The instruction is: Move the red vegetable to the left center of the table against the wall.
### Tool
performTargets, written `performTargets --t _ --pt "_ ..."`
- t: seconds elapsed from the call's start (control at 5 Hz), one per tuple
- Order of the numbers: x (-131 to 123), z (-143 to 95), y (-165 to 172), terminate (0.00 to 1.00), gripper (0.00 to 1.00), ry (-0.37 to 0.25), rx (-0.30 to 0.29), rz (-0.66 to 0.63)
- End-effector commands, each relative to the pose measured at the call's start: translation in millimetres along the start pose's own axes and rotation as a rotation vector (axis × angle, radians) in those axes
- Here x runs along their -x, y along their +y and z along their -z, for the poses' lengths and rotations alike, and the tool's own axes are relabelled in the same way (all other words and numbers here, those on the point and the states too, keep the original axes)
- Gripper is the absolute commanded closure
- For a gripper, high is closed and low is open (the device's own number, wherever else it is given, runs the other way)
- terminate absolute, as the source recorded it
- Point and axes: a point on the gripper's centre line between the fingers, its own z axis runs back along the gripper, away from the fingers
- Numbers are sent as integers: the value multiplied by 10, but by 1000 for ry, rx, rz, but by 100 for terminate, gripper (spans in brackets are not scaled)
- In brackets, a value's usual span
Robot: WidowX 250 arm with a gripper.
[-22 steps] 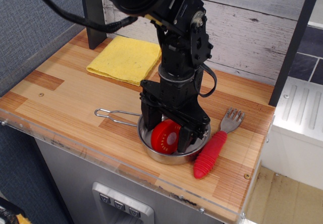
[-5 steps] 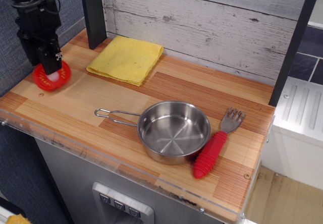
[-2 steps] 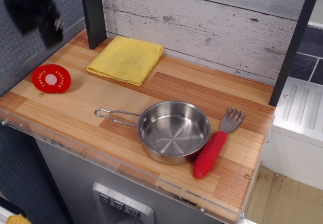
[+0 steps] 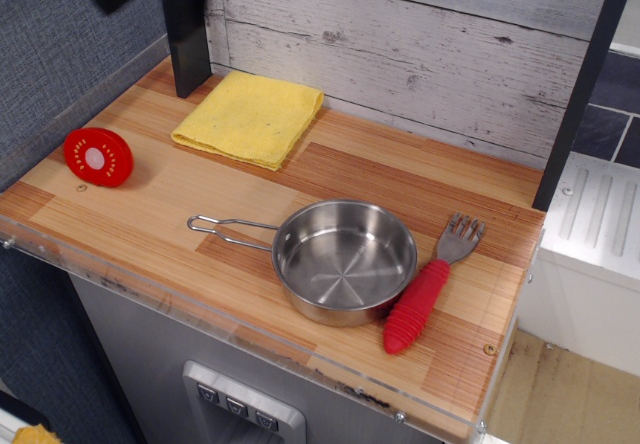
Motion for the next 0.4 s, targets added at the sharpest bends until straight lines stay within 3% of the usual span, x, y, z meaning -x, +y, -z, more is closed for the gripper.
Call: performTargets --t 0.0,0.2 --pt "-10 304 -477 0 0 87 115 100" --pt "46 415 -571 0 0 109 140 138"
